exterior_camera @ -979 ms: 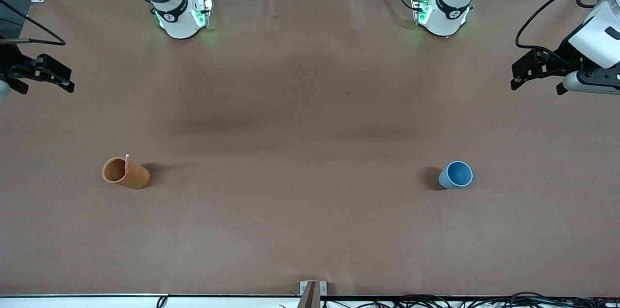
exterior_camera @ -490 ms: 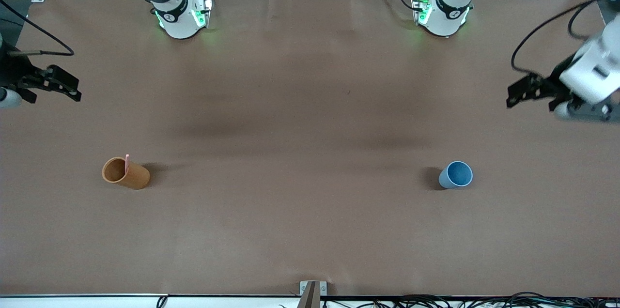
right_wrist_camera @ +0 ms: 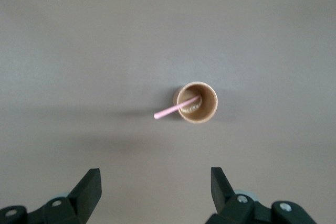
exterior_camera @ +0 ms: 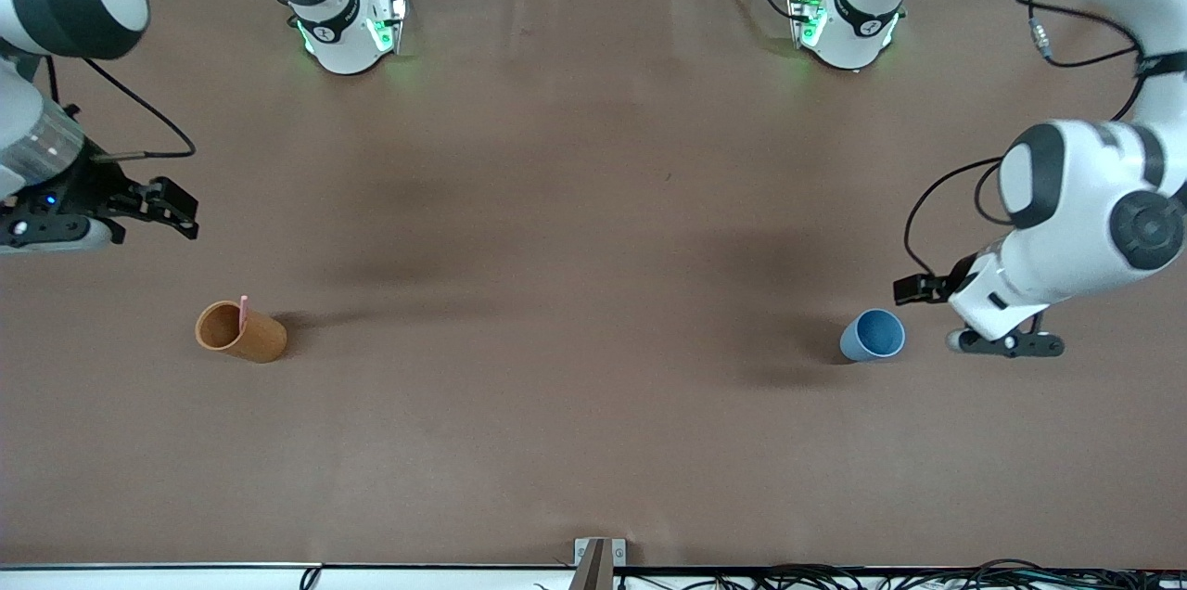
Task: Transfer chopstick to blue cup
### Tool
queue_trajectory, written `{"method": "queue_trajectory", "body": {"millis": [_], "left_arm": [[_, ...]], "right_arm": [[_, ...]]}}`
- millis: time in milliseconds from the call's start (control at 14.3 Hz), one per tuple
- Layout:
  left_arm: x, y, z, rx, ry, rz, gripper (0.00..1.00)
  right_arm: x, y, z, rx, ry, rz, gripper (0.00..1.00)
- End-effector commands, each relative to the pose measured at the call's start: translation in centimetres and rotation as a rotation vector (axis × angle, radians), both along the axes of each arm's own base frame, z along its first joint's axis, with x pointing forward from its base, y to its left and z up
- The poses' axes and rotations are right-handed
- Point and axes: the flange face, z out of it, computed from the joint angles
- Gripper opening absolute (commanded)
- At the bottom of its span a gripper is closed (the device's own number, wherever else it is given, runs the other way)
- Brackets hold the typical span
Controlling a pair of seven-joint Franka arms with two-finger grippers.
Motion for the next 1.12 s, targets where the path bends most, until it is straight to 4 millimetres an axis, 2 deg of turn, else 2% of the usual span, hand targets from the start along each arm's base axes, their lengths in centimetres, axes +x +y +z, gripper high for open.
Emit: {"method": "queue_trajectory", "body": {"millis": [0,140,280,350,420,559,629,699,769,1049], "left_arm": [[0.7,0.1,-3.2,-0.011,-0.02,0.006,1.0],[1.1,0.1,-5.4,-0.01,-0.031,0.016,1.0],[1.3,0.4,-6.8,-0.01,-0.032,0.022,1.0],[1.3,0.5,-7.3,-0.011,-0.032,0.025,0.96],[1.4,0.5,-7.5,-0.012,-0.038,0.029,0.86],[1.5,0.3,-8.5,-0.011,-0.047,0.062,0.57],[1.5,0.3,-8.4,-0.009,-0.048,0.094,0.29],[1.5,0.3,-8.3,-0.006,-0.048,0.088,0.05],[1.4,0.0,-8.4,-0.005,-0.047,0.081,0.0],[1.2,-0.1,-8.7,-0.002,-0.047,0.087,0.0]], "right_arm": [[-0.2,1.2,-3.1,-0.065,-0.04,0.064,0.85],[0.1,1.9,-5.6,-0.1,-0.051,0.101,0.79],[0.7,1.9,-7.9,-0.116,-0.034,0.116,0.73],[0.9,2.1,-9.3,-0.124,-0.028,0.127,0.71],[1.1,2.1,-10.6,-0.141,-0.033,0.145,0.7],[1.3,2.0,-12.5,-0.179,-0.026,0.178,0.65],[1.4,2.0,-13.0,-0.192,-0.017,0.187,0.63],[1.4,2.0,-13.7,-0.2,-0.005,0.192,0.61],[1.4,2.1,-14.3,-0.204,0.005,0.198,0.6],[1.7,2.5,-15.8,-0.232,0.013,0.232,0.5]]}}
